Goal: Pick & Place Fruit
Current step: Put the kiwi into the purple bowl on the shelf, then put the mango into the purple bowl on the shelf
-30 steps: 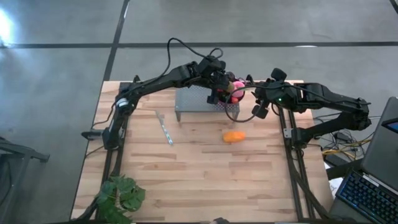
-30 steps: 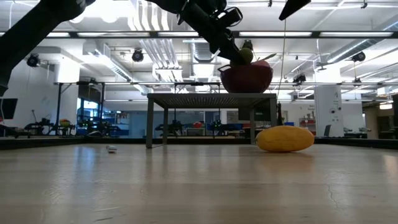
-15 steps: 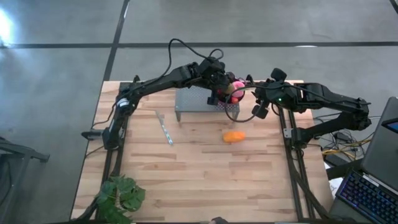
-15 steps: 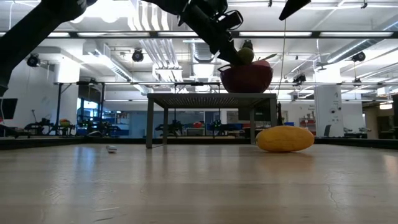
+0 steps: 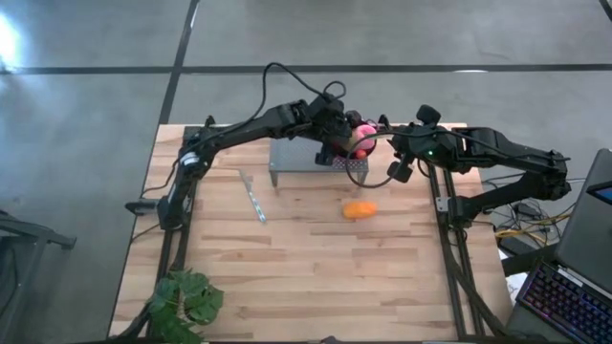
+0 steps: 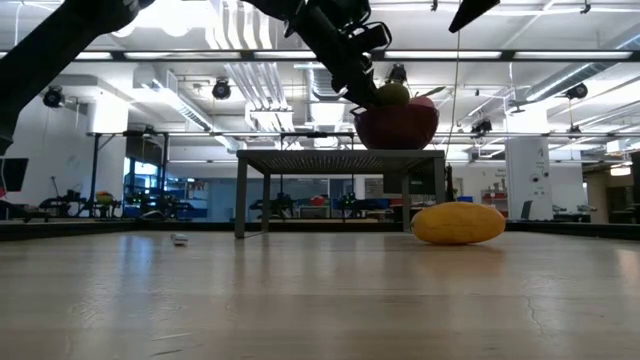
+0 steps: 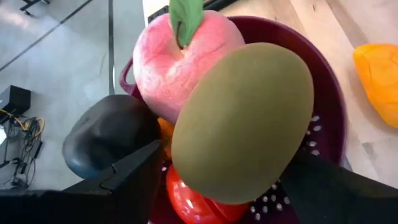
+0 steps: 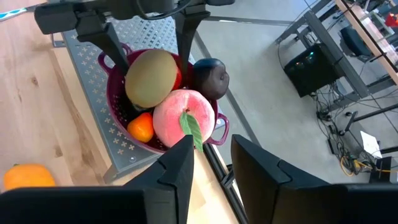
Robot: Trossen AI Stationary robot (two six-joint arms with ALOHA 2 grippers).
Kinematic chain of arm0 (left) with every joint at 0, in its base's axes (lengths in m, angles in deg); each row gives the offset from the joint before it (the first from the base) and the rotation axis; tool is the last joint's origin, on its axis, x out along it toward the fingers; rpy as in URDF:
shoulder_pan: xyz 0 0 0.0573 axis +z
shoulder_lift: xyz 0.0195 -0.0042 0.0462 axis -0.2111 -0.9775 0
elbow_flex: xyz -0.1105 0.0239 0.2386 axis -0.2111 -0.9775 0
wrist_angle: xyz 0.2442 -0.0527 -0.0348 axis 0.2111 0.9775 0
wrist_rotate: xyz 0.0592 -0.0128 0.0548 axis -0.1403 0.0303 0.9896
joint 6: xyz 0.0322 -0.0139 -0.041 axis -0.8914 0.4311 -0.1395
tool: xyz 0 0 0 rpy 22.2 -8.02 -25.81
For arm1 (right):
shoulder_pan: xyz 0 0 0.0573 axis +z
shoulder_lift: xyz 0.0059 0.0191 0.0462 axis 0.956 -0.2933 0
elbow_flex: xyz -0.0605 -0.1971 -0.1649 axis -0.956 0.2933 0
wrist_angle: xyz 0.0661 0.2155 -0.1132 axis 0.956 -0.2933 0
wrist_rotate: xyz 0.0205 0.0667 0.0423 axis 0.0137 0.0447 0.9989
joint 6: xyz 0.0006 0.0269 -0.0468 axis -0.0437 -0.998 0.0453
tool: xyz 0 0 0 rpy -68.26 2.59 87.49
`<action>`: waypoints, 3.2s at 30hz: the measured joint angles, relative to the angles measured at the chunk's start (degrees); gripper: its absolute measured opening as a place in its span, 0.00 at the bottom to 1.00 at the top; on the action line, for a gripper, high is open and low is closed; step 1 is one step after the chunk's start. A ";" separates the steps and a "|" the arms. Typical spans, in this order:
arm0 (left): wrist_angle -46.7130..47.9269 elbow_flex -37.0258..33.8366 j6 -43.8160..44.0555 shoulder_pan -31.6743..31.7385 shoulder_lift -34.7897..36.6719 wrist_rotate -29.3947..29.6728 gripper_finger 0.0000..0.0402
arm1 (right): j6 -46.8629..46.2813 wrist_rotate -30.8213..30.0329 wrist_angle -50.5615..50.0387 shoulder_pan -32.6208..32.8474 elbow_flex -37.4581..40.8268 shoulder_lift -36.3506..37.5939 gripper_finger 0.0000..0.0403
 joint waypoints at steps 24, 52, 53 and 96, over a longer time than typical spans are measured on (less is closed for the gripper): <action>1.65 0.00 -8.07 -0.84 1.58 16.34 0.77 | 0.00 0.00 0.01 0.00 0.02 0.00 0.36; 6.49 -0.83 15.48 -1.10 15.75 7.12 0.77 | 0.95 26.83 5.91 1.69 13.73 0.67 0.37; 6.98 -0.96 16.54 -1.34 16.01 5.42 0.77 | 0.92 26.89 6.73 1.91 15.36 0.63 0.37; -30.30 -49.46 24.57 -4.86 44.77 3.85 0.77 | -1.49 26.21 57.19 11.07 54.78 0.76 0.79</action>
